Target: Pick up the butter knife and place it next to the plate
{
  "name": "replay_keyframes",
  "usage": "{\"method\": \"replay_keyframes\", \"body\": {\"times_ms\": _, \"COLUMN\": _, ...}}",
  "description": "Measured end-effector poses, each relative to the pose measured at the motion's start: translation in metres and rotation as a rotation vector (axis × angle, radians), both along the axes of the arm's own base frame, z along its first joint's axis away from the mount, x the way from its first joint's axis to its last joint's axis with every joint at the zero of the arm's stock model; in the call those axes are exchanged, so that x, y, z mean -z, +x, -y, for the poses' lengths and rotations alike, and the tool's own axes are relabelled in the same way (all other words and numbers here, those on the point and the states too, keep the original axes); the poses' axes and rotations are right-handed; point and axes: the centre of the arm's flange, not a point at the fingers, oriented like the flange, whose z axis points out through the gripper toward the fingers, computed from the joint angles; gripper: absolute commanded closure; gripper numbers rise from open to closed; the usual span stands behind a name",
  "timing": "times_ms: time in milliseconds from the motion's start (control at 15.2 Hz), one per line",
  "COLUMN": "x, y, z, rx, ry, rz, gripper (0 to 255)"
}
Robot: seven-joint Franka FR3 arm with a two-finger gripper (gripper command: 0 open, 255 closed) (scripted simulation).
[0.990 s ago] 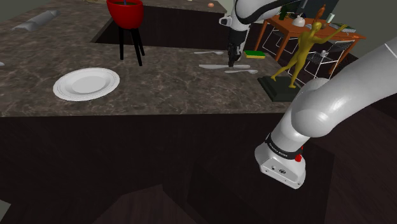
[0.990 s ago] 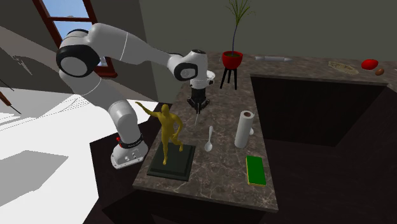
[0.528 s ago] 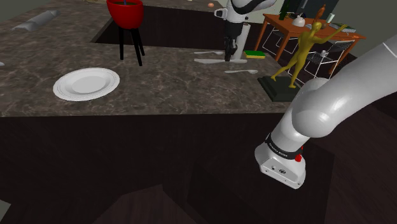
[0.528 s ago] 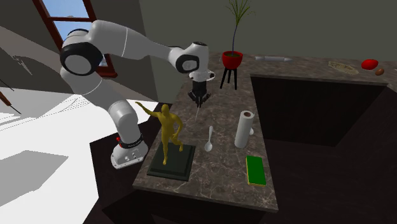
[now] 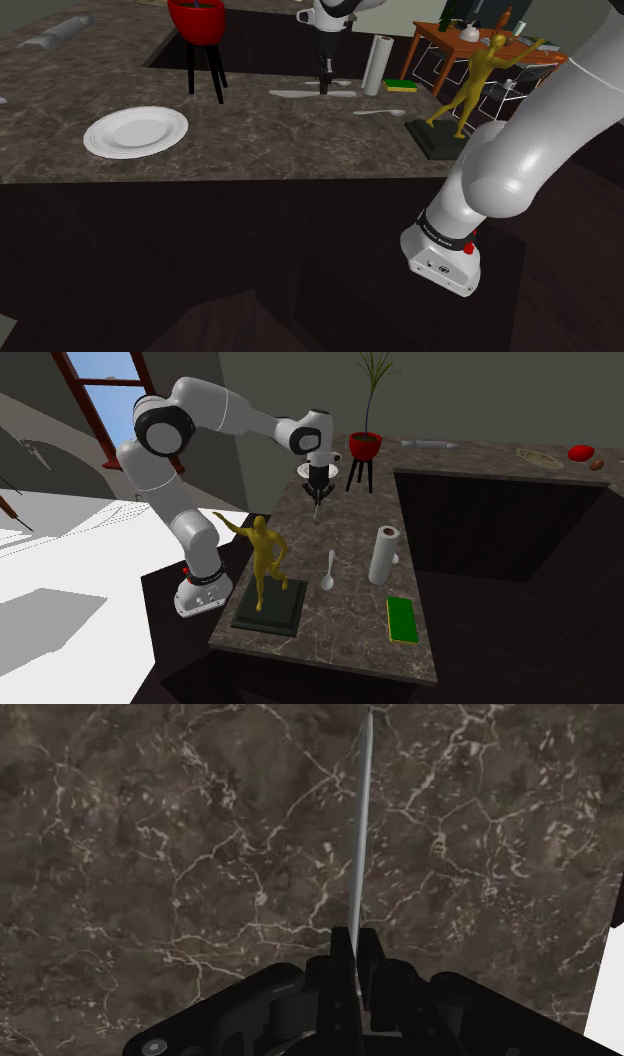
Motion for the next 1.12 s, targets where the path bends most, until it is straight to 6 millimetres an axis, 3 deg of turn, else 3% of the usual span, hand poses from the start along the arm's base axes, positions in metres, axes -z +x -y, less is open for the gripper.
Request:
{"method": "replay_keyframes", "body": {"times_ms": 990, "x": -0.007, "y": 0.148, "z": -0.133, "rx": 0.0, "ry": 0.0, "rz": 0.0, "gripper": 255}}
{"method": "replay_keyframes", "body": {"times_ms": 1122, "x": -0.007, "y": 0.155, "z": -0.141, "rx": 0.0, "ry": 0.001, "rz": 0.0, "gripper": 255}}
